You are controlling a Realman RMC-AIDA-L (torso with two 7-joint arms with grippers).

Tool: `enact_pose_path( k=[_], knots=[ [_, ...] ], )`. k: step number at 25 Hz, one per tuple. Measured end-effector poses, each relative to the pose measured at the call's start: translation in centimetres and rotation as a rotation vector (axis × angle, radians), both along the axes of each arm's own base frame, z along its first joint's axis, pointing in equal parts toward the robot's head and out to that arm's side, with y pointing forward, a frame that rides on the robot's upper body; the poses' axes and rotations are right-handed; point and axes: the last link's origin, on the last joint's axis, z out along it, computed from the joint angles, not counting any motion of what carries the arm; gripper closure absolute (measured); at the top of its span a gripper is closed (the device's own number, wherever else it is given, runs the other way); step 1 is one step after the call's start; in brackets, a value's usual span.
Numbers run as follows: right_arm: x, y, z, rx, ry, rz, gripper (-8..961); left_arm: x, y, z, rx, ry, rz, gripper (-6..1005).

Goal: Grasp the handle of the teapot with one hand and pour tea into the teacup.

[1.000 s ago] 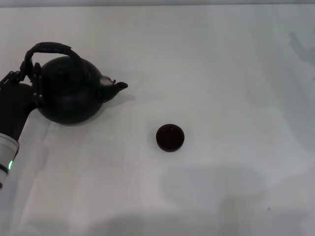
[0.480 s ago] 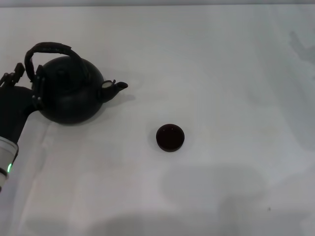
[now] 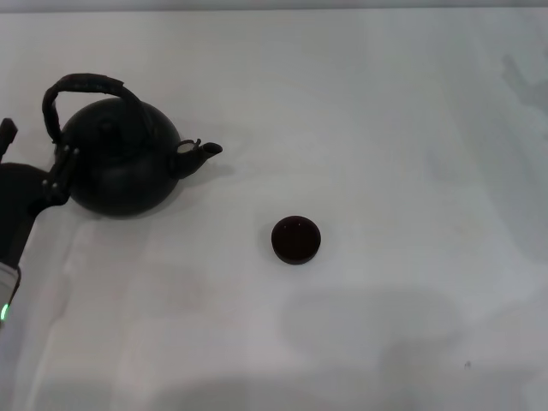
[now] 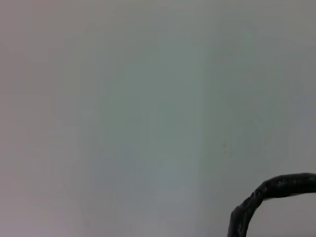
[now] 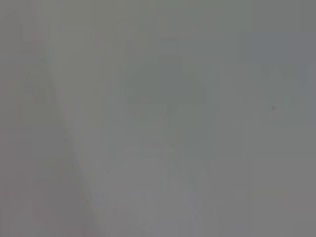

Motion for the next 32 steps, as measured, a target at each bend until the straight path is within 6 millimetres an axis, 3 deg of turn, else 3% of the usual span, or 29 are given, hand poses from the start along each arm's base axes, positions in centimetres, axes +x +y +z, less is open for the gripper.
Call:
enact_pose_path(
  k=[11,13,22,32],
  knots=[
    [-0.1,0.1,0.0,0.001,-0.010,0.006,111,0.0,-1.0,-0.2,-0.007,-0.011,-0.007,197],
    [-0.1,0.1,0.0,-0.001,-0.010,0.004,111,-0.4,-1.9,0.7,0.042,-0.073,0.005,199],
    [0.1,-0.2,-0.2,0.003,-0.053,0.007,111,-2.7,-2.2,3.2,0.159,-0.205,0.109,205],
    [0.2,-0.2,-0.2,0.004,-0.053,0.001,112,-3.0,-1.4,4.1,0.204,-0.212,0.122,208]
  ],
)
